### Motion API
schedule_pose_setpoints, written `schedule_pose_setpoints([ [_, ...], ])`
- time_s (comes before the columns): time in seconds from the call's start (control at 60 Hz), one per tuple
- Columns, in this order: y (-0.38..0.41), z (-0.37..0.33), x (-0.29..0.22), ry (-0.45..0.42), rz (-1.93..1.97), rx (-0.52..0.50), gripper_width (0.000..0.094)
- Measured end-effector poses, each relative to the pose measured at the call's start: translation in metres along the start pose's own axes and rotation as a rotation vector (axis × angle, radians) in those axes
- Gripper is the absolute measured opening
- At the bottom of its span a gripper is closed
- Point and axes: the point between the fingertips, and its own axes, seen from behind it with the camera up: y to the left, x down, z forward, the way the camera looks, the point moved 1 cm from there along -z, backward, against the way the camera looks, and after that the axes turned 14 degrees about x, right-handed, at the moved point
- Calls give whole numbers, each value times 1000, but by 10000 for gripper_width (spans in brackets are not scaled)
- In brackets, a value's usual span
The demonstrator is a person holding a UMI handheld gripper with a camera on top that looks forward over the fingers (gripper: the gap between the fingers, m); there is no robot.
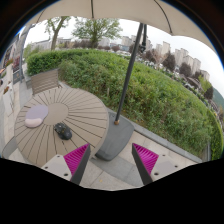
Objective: Arrange mouse
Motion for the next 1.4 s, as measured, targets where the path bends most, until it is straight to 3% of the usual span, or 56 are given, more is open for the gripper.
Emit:
schedule_pose_setpoints([
  [0.283,36,2,18,-20,-19,-54,853],
  [0.75,165,3,27,-59,-87,-205,852],
  [1.4,297,153,36,-15,-113,-317,853],
])
